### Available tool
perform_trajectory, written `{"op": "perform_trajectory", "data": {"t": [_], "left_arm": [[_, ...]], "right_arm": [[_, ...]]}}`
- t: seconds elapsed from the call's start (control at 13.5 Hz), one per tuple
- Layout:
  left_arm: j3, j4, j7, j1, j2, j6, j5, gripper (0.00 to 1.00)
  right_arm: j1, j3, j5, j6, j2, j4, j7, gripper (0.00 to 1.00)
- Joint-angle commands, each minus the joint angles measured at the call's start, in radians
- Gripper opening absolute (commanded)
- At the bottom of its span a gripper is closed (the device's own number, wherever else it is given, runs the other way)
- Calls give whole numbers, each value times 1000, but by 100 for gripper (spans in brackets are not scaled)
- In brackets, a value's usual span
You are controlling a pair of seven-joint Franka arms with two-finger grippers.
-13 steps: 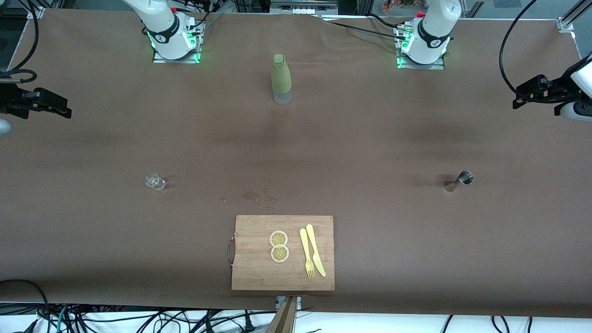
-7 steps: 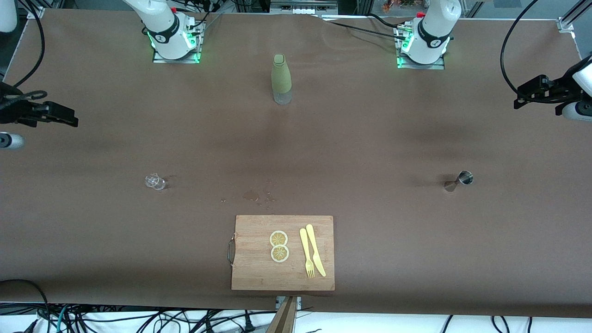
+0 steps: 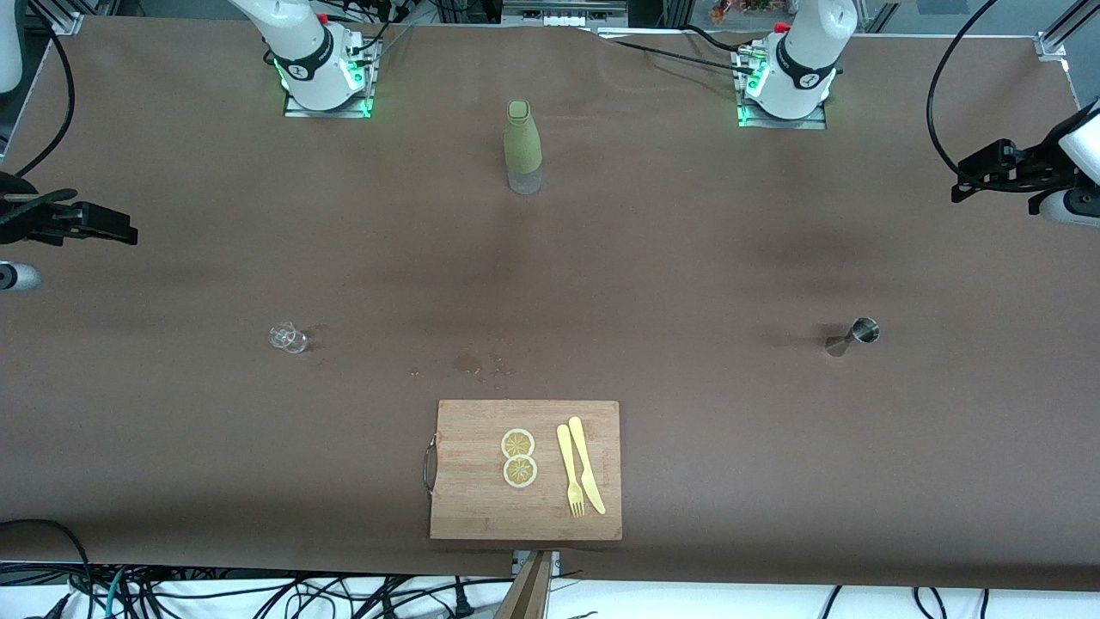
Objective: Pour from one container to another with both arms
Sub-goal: 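Reach the right gripper to the glass cup while the left gripper reaches the jigger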
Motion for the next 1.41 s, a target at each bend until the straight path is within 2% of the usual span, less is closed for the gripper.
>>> {"op": "perform_trajectory", "data": {"t": [0.0, 0.15, 0.3, 0.45, 0.67, 1.11, 1.34], "left_arm": [[0, -68, -8, 12, -8, 82, 22, 100], [0, -116, -8, 18, -8, 141, 52, 100], [0, -160, -6, 35, -8, 197, 52, 100], [0, -177, 3, 58, 9, 236, 52, 100], [-2, -208, 158, 114, 41, 314, 30, 100], [-2, -197, 589, 237, 151, 353, -187, 100], [-2, -177, 806, 298, 234, 365, -293, 100]], "right_arm": [[-33, 6, 1, 75, 9, -55, -205, 100], [-49, 4, 6, 147, 17, -105, -355, 100], [-69, -11, 73, 239, 22, -176, -510, 100], [-88, -48, 205, 351, 46, -251, -743, 100], [-126, -65, 404, 451, 103, -336, -1079, 100], [-207, -65, 702, 447, 282, -346, -1644, 100], [-235, -65, 903, 401, 385, -345, -1908, 100]]}}
